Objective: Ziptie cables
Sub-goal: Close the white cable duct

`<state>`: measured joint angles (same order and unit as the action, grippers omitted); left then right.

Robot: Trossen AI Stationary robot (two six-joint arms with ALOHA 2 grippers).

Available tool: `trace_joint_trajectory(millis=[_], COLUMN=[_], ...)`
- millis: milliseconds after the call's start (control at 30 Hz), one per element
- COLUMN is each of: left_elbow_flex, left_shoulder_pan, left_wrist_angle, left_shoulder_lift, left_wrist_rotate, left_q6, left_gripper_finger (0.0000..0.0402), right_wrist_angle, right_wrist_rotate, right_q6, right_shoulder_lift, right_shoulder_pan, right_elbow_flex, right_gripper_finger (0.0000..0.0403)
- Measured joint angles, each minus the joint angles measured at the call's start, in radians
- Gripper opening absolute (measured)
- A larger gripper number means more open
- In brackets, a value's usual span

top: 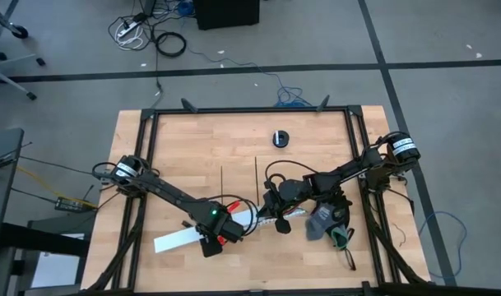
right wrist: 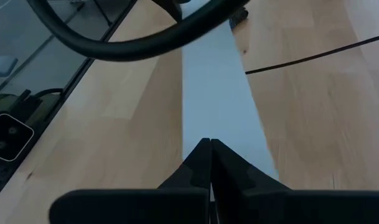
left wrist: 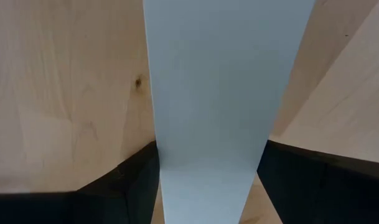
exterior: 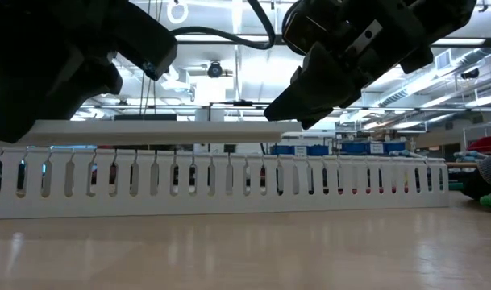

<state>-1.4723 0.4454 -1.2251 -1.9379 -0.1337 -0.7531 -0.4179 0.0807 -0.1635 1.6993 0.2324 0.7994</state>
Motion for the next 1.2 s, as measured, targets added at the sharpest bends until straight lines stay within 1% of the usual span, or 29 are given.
trace_joint_trajectory(millis=[367, 500, 600, 1200], left_elbow_flex=[0.000, 0.001, 0.000, 0.000], left_shoulder_pan=[0.001, 0.002, 0.003, 0.003], left_wrist_angle=[0.000, -0.007, -0.005, 0.001], left_shoulder_lift=[-0.002, -0.031, -0.044, -0.047], left_wrist_rotate=[0.000, -0.045, -0.055, -0.058], left_q6=[0.014, 0.027, 0.043, 0.062], left_gripper_finger=[0.0229, 0.0229, 0.0229, 0.0229], right_wrist_angle=[-0.006, -0.006, -0.006, -0.008], right_wrist_rotate=[0.000, 0.000, 0.000, -0.001], right_q6=[-0.016, -0.016, -0.017, -0.026], right_shoulder_lift=[0.000, 0.000, 0.000, 0.000], right_shoulder_pan=[0.000, 0.002, 0.003, 0.010], right_elbow_flex=[0.000, 0.000, 0.000, 0.000], right_gripper_finger=[0.0000, 0.0000, 0.0000, 0.0000])
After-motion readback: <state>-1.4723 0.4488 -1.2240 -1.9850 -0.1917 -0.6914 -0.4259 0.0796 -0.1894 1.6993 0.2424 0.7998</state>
